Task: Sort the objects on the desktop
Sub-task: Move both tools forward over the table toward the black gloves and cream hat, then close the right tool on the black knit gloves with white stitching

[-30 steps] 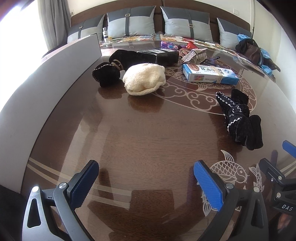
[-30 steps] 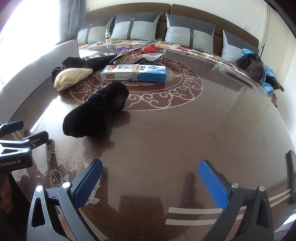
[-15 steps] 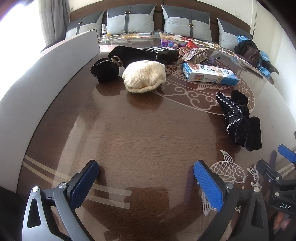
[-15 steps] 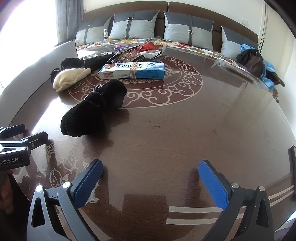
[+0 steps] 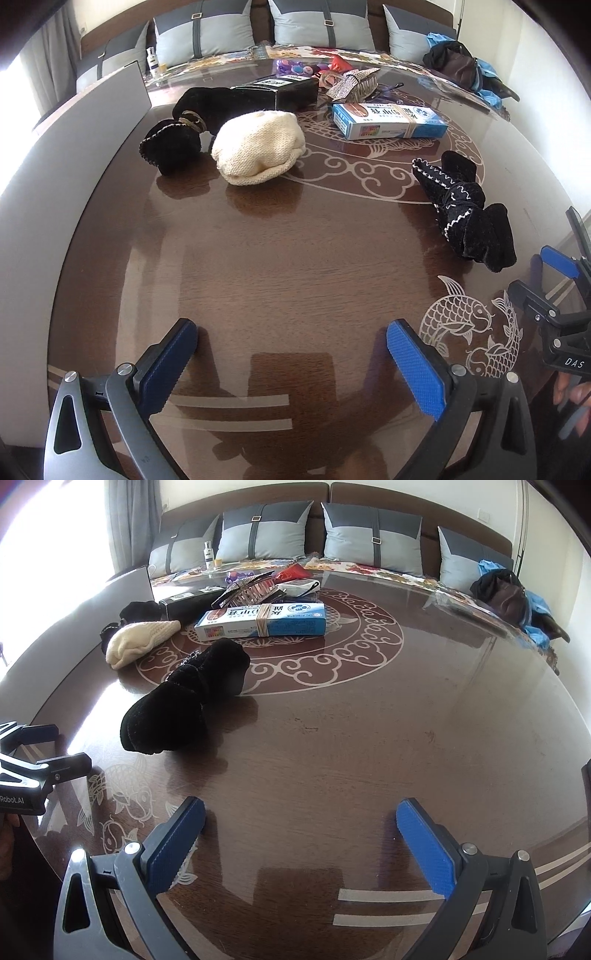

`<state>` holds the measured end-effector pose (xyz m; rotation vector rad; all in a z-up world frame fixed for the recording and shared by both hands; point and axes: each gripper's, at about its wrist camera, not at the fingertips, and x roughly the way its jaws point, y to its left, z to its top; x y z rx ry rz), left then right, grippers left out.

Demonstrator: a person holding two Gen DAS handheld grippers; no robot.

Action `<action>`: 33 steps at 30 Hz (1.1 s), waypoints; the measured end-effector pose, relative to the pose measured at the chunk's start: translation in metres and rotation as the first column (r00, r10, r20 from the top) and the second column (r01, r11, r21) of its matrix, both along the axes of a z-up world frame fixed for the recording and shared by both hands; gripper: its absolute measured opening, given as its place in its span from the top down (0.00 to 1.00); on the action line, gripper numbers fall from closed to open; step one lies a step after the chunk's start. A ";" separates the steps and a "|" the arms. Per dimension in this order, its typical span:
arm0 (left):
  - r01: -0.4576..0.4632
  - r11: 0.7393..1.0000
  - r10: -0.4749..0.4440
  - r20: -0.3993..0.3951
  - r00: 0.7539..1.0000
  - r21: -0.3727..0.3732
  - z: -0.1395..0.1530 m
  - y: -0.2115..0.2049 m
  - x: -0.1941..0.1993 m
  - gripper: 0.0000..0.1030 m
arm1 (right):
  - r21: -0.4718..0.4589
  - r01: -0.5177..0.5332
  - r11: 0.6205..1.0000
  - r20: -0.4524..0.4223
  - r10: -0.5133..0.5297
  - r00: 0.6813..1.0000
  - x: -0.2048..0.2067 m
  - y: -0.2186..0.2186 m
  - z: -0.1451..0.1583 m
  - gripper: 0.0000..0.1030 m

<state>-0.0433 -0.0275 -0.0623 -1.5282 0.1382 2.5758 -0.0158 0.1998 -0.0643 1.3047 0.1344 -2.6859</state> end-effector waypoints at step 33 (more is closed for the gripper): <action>-0.043 0.999 0.043 -0.051 0.998 0.016 -0.001 -0.005 0.004 0.00 | -0.123 -0.013 0.992 -0.004 0.013 1.000 -0.002 -0.007 0.040 0.00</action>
